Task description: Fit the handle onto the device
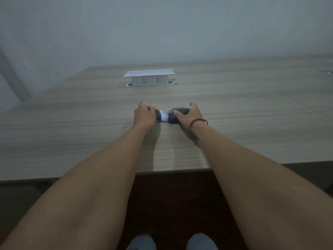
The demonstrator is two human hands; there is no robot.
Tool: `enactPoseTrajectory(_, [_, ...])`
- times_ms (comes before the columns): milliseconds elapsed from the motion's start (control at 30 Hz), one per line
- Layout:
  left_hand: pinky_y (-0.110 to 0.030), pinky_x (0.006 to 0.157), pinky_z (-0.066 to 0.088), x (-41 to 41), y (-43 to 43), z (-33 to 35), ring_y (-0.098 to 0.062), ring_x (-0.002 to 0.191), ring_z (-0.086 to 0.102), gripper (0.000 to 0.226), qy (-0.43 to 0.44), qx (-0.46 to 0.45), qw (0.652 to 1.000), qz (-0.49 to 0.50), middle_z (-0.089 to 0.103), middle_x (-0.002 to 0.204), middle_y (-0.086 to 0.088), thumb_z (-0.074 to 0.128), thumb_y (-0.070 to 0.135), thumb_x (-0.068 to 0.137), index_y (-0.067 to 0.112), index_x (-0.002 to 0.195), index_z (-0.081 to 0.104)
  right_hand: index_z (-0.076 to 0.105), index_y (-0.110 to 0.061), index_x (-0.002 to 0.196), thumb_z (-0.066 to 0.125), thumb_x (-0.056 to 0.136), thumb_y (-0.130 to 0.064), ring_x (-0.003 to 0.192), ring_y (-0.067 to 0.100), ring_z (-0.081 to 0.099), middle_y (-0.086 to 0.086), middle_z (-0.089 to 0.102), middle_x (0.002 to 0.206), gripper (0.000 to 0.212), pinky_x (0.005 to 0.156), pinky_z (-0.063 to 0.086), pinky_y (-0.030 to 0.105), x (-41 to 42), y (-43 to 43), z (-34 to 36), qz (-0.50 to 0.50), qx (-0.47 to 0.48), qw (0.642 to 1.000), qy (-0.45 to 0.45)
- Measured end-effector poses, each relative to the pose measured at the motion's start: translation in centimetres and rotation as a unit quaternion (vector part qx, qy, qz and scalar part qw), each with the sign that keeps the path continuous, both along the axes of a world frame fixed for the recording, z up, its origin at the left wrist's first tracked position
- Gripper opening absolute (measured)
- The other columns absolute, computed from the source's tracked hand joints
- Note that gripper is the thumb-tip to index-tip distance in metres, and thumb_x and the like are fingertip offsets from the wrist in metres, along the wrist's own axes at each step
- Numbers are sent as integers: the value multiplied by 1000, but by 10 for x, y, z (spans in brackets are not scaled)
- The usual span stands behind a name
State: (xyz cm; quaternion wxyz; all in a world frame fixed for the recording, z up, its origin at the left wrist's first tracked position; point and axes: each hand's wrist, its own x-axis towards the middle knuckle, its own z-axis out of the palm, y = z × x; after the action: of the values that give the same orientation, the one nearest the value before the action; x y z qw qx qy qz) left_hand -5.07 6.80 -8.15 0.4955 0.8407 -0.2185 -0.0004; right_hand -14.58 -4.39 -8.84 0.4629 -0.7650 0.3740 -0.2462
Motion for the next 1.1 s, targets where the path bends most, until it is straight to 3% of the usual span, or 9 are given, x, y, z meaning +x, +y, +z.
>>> enactPoseTrajectory(100, [-35, 84, 48, 6, -2, -1, -33, 102, 60, 35, 40, 0, 999, -24, 64, 109, -18, 51, 30, 96, -1, 109, 60, 23, -12, 148, 68, 82, -36, 137, 31, 40, 12, 35, 152, 83, 114, 35, 40, -2, -1, 0, 11, -4, 1000, -1])
enactPoseTrajectory(167, [-32, 65, 50, 7, 1, 1, -28, 75, 57, 31, 87, 5, 993, -78, 60, 84, -15, 52, 32, 94, 3, 91, 63, 24, -11, 148, 67, 82, -34, 137, 30, 40, 13, 34, 152, 82, 114, 34, 40, -3, -2, 0, 12, -4, 1000, -6])
enactPoseTrajectory(233, [-21, 43, 37, 9, 8, 4, -17, 55, 39, 28, 157, 5, 980, -122, 44, 67, -7, 53, 29, 96, 10, 75, 55, 26, -11, 147, 67, 82, -32, 137, 30, 40, 14, 35, 151, 80, 114, 35, 39, -4, -1, 1, 17, -3, 1000, -4])
enactPoseTrajectory(333, [-16, 33, 26, 10, 15, 7, -14, 50, 29, 28, 215, -21, 964, -156, 36, 63, -4, 53, 22, 97, 11, 71, 47, 31, -12, 143, 68, 82, -32, 132, 29, 45, 14, 41, 147, 75, 112, 38, 40, -6, 2, 2, 18, -2, 1000, -2])
enactPoseTrajectory(500, [-22, 43, 33, 6, 8, -3, -19, 51, 39, 24, 141, -89, 986, -21, 47, 71, -8, 59, 33, 91, 10, 87, 51, 32, -11, 141, 68, 82, -31, 130, 28, 46, 14, 44, 143, 72, 111, 39, 38, -10, 7, 1, 35, -7, 999, -8])
enactPoseTrajectory(800, [-22, 44, 35, 0, 5, 6, -19, 50, 45, 38, 164, -138, 977, 13, 48, 63, -5, 45, 46, 95, 13, 76, 46, 28, -11, 144, 67, 84, -26, 131, 26, 44, 12, 40, 146, 73, 106, 36, 30, -17, 7, 6, 76, 5, 997, 2])
enactPoseTrajectory(900, [-30, 68, 41, -4, 6, 11, -29, 80, 58, 43, 85, -68, 994, 5, 60, 85, -14, 46, 41, 97, 1, 93, 60, 27, -14, 145, 71, 81, -27, 130, 25, 46, 12, 39, 147, 79, 107, 39, 32, -21, 4, 9, 92, 24, 995, 9])
enactPoseTrajectory(1000, [-32, 78, 41, -2, 9, 18, -34, 106, 59, 48, 46, -96, 992, 66, 62, 115, -20, 43, 38, 99, -5, 115, 55, 31, -11, 142, 71, 82, -27, 128, 24, 46, 11, 43, 143, 74, 100, 38, 26, -23, 4, 8, 77, 15, 997, -1])
enactPoseTrajectory(1100, [-40, 78, 47, -3, 7, 19, -39, 104, 62, 47, 54, -110, 992, 33, 62, 103, -22, 42, 45, 97, 0, 105, 53, 38, -7, 135, 73, 80, -26, 122, 24, 51, 12, 47, 138, 68, 99, 41, 27, -21, 8, 4, 49, 5, 999, -22])
